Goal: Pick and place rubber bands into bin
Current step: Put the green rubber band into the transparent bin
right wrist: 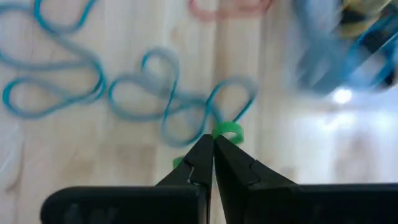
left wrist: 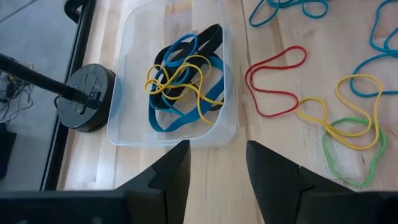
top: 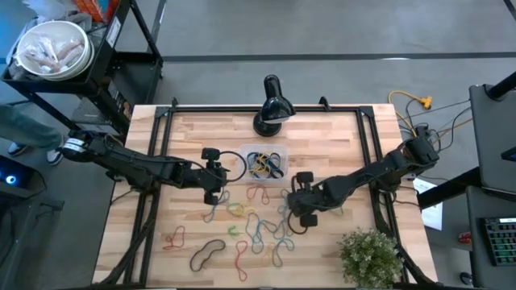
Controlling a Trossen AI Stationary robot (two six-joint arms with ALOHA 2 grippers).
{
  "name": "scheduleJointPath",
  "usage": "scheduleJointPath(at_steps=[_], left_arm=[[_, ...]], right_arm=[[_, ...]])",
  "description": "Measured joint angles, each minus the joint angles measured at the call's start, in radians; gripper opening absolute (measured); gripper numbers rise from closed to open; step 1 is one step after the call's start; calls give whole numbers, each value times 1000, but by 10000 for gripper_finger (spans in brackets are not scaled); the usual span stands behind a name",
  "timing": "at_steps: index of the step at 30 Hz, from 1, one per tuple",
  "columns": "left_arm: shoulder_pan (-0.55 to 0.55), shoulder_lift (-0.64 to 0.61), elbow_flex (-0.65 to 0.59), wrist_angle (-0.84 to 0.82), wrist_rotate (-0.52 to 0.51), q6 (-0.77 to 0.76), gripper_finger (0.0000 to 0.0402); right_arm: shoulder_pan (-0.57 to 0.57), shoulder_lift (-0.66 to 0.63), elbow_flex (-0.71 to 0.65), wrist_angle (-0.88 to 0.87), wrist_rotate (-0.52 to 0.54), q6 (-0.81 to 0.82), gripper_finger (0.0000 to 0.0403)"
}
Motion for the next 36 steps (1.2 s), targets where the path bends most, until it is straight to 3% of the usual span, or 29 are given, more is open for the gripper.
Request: scheduleJointPath(at_steps=[8,14,20,26,36], left_arm=[[0,0,0,0,0,-22,141],[0,0,0,0,1,-26,141],[0,0,0,-1,25,-33,141],[-1,0,-7,-1,27,-47,141],[-1,0,-13,-2,28,-49,141]], right_arm=[[-33,-1,142,5,205,-235,8],[-112,-1,205,36,262,-383,8],[-223,0,199,96,252,-449,8],[-331,7,168,151,141,-447,8],[-397,8,63,363,38,-498,9]])
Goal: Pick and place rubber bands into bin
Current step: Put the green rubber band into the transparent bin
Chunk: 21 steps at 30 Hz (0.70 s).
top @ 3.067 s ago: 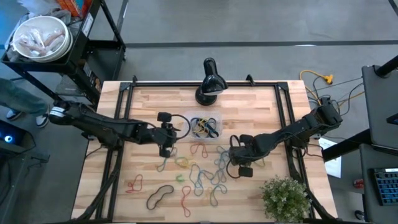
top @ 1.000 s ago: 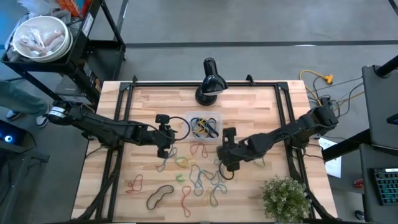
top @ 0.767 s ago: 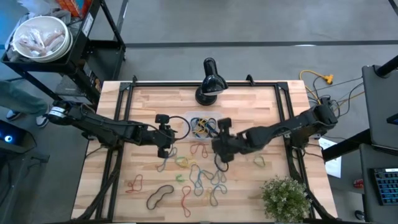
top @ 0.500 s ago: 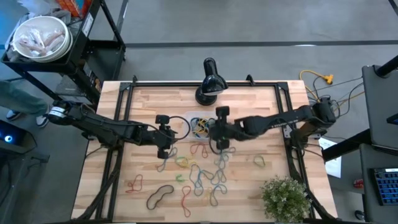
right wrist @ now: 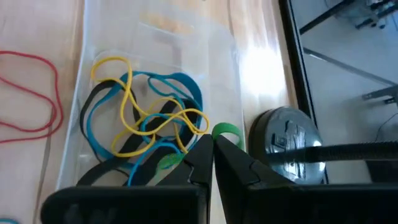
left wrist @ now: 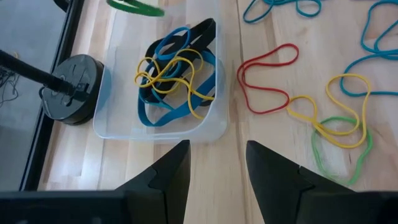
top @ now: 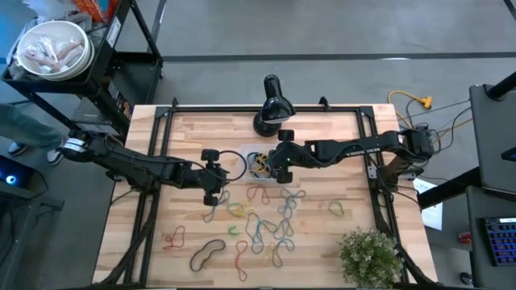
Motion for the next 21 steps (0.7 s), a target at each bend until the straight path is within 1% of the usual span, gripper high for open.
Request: scheduleJointPath(at_steps=[5,7,10,13,21], left_arm=[[0,0,0,0,0,0,141],[0,0,0,0,0,0,141],[0,0,0,1,0,0,141],[0,0,0,1,0,0,141],[1,0,0,1,1,0,141]], right_arm=[[-5,0,-27,20,-9,15,9],[-8,0,-28,21,-41,17,9],[-15,0,-29,20,-126,24,18],[-27,0,-29,20,-202,41,38],[-27,0,-29,21,-209,50,106]])
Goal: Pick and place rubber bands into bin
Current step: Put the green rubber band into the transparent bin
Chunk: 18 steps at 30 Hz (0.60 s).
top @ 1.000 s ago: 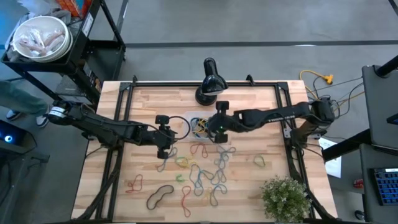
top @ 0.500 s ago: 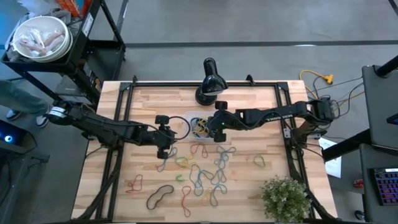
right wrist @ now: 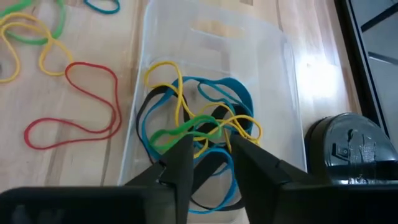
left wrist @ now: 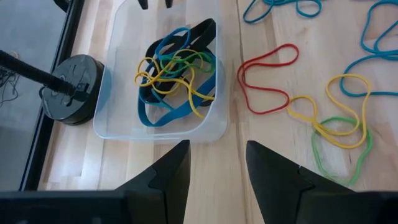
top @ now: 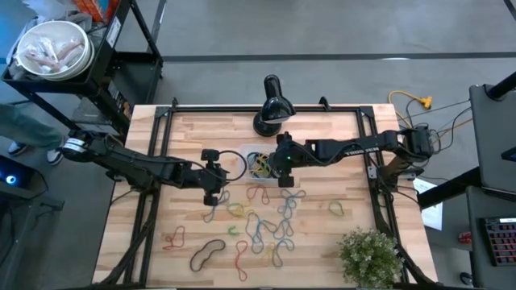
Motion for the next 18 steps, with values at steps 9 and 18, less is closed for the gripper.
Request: scheduleJointPath(at_steps=[9,18], left_arm=[[0,0,0,0,169,-22,141],[-29,87,0,9,252,-111,141]], right_arm=[[47,-1,0,0,0,-9,128],[140,-1,0,-10,0,12,108]])
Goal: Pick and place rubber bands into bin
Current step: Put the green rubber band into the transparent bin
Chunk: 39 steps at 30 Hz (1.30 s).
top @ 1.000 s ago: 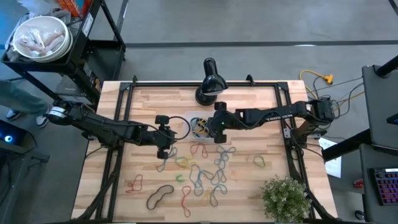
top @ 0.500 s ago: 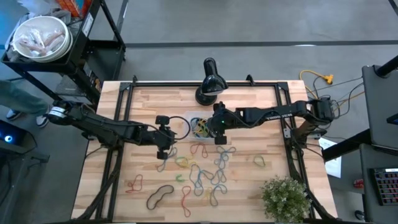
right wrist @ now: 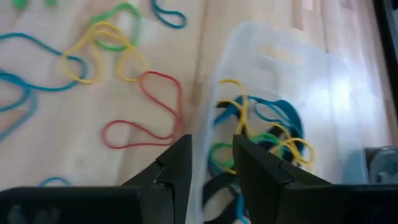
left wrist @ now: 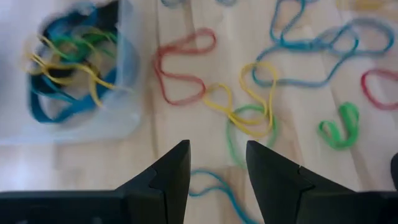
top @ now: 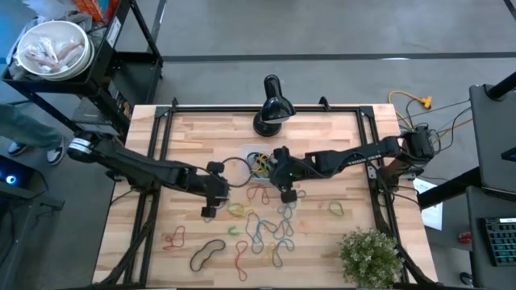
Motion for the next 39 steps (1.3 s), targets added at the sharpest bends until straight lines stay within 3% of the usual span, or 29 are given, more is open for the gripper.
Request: scheduleJointPath(at_steps=[17,33,39], left_arm=[[-17,299,42,57,1,-178,141],[-17,356,36,93,29,-204,138],[-17,356,36,77,40,-204,92]], right_arm=[[136,0,-4,-107,9,168,81],[148,0,-67,-104,10,247,68],[149,0,-74,-104,11,285,68]])
